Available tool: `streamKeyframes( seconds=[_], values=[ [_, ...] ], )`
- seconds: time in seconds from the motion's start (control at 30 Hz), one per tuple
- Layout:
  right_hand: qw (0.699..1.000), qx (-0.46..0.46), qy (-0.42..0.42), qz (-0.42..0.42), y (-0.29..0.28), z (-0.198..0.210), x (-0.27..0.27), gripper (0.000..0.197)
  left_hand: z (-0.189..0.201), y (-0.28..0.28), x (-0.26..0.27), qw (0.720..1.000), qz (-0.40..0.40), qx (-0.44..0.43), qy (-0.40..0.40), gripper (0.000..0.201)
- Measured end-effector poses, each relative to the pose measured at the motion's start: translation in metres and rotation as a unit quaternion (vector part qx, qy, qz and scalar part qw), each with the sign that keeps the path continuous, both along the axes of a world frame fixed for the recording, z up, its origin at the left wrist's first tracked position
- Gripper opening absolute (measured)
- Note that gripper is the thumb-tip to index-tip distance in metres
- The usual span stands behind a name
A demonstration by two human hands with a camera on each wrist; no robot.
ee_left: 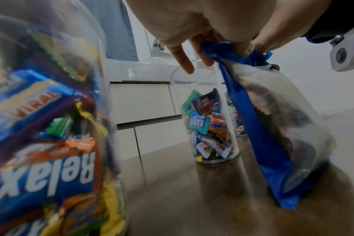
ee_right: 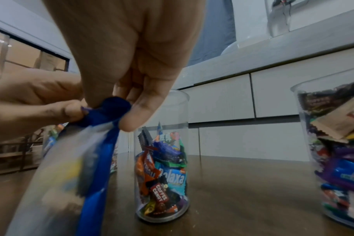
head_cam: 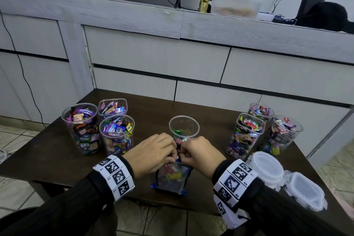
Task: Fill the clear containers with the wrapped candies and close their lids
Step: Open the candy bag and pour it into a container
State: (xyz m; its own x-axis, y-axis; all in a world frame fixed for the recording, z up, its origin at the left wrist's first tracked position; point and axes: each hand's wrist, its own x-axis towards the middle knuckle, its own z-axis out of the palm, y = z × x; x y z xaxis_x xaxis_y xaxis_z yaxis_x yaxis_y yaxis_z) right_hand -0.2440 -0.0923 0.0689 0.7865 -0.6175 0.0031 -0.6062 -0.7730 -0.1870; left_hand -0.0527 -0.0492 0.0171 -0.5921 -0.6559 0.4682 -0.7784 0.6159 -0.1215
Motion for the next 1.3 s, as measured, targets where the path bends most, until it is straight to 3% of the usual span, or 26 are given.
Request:
streamKeyframes(
  seconds=[0.17, 0.37, 0.5, 0.73, 1.0, 1.1, 1.3],
  values=[
    [0.994, 0.098, -0.015, 0.037, -0.008, 0.003, -0.006, 0.021, 0.008, 0.007, 0.005, 1.000, -0.003, 0.017, -0.008, 0.026],
    [0.991, 0.124, 0.017, 0.040, -0.015, 0.003, -0.004, 0.017, 0.015, 0.006, -0.002, 0.988, -0.055, -0.138, -0.048, 0.014],
    [0.994, 0.105, 0.017, 0.014, -0.012, -0.002, -0.003, 0.011, 0.013, 0.007, -0.005, 0.982, -0.060, -0.175, -0.047, 0.018],
    [0.998, 0.066, -0.016, -0.014, -0.011, -0.001, 0.000, 0.013, 0.011, 0.003, -0.016, 0.991, 0.049, -0.098, -0.080, 0.032],
    [0.999, -0.045, 0.001, -0.028, 0.007, -0.008, 0.005, 0.017, 0.014, 0.003, -0.016, 0.993, 0.042, -0.068, -0.085, 0.038],
    [0.999, -0.039, -0.001, -0.033, 0.004, -0.006, 0.002, 0.019, 0.015, 0.007, -0.017, 0.998, 0.031, -0.023, -0.056, 0.034],
    [0.998, -0.041, 0.025, -0.029, -0.011, 0.001, -0.005, 0.016, 0.019, 0.009, -0.011, 0.987, -0.018, 0.132, 0.085, 0.017]
  ],
)
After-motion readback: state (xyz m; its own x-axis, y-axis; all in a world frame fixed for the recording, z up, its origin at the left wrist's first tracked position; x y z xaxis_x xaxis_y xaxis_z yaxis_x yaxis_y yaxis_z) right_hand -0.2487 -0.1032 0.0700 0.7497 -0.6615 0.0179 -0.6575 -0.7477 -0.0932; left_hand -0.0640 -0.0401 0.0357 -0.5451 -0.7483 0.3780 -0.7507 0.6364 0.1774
